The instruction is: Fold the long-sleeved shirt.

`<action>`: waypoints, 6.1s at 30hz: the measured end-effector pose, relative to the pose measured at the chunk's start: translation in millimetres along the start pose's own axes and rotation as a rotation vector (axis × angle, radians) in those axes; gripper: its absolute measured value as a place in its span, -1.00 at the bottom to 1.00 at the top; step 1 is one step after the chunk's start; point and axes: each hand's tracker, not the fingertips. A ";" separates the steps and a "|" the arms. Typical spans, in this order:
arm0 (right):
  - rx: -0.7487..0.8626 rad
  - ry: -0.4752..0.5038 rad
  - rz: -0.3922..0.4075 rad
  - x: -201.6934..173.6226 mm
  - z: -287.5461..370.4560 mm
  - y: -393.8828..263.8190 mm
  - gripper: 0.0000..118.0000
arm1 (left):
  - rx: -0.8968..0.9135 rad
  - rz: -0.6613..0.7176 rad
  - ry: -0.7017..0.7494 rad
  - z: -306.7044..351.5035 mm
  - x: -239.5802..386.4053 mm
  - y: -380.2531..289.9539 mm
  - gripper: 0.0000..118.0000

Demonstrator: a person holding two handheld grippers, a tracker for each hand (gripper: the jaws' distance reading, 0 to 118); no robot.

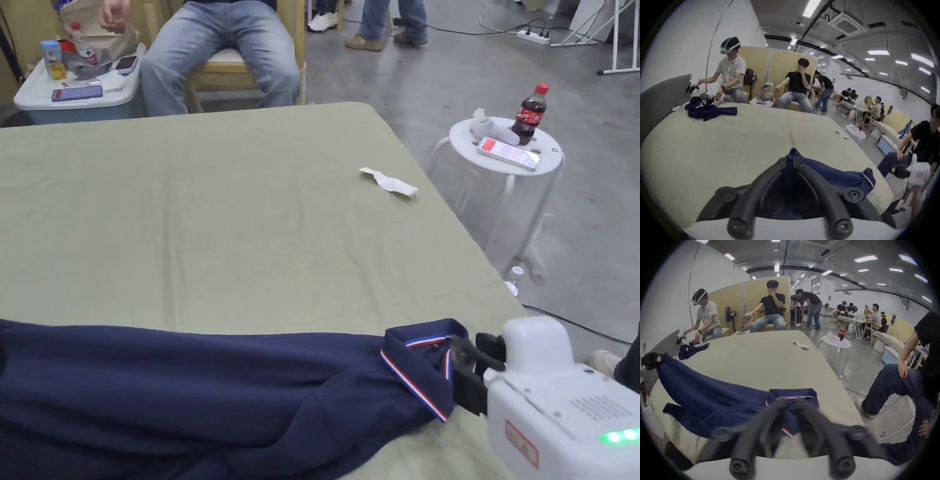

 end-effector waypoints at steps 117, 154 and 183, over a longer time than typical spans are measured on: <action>0.312 0.335 0.016 -77.6 134.7 -24.9 -0.99 | -0.027 0.135 0.197 135.1 -32.6 -76.2 -1.00; -0.008 0.123 -0.150 -1.8 70.9 -72.9 -0.99 | -0.135 0.195 0.139 38.7 -91.5 -74.4 -1.00; -0.062 0.250 -0.295 25.1 -25.8 -47.0 -0.97 | -0.199 0.115 0.153 49.7 -68.9 -65.9 -1.00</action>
